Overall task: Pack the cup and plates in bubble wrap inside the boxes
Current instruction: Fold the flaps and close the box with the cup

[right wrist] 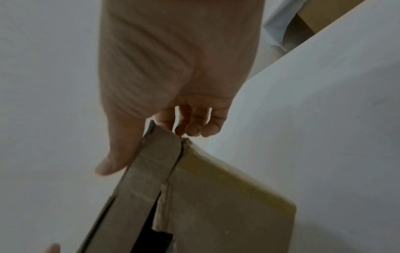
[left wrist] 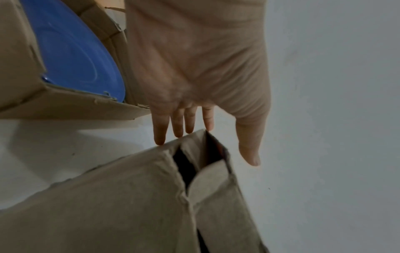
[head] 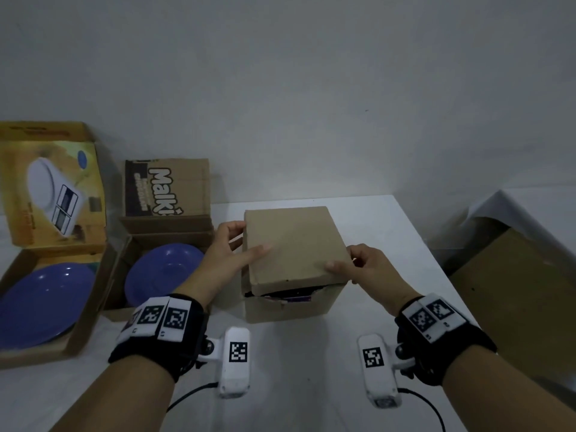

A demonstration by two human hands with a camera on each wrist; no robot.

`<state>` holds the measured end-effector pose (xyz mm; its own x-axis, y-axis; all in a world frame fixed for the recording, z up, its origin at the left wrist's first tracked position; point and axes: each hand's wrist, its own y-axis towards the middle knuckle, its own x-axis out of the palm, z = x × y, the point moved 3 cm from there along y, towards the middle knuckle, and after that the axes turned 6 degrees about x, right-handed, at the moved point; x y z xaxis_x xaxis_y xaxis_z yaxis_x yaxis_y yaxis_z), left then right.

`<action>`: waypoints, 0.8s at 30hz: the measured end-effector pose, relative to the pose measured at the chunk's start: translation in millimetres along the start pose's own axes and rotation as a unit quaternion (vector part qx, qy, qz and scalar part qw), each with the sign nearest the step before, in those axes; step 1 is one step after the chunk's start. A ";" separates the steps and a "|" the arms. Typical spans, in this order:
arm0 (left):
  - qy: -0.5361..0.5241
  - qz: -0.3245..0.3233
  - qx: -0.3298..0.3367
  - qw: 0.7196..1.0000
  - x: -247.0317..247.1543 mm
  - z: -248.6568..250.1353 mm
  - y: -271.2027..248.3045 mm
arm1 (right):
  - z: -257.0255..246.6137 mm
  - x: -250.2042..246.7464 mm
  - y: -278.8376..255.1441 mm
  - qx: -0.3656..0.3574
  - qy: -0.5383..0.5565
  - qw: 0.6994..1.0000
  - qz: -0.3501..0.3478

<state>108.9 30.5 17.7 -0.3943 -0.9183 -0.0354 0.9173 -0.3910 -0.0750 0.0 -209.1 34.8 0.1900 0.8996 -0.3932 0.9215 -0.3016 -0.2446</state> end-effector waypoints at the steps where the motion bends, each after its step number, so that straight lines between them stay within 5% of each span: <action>1: -0.002 0.001 0.001 1.000 0.5 -0.9 -1.2 | 2.1 0.2 -0.5 -0.002 -0.007 1.000 0.016; 19: 0.012 -0.024 0.016 1.000 21.3 4.5 -13.3 | 8.2 18.5 -2.2 -0.034 -0.075 0.987 0.138; 24: 0.001 -0.027 0.011 1.000 19.4 3.4 -13.2 | 2.1 5.8 -5.8 -0.003 -0.073 0.997 -0.035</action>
<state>89.3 17.7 21.4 -0.4433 -0.8957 -0.0343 0.8957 -0.4412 -0.0555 -4.9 -202.8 32.1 0.0748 0.8629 -0.4999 0.9331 -0.2374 -0.2702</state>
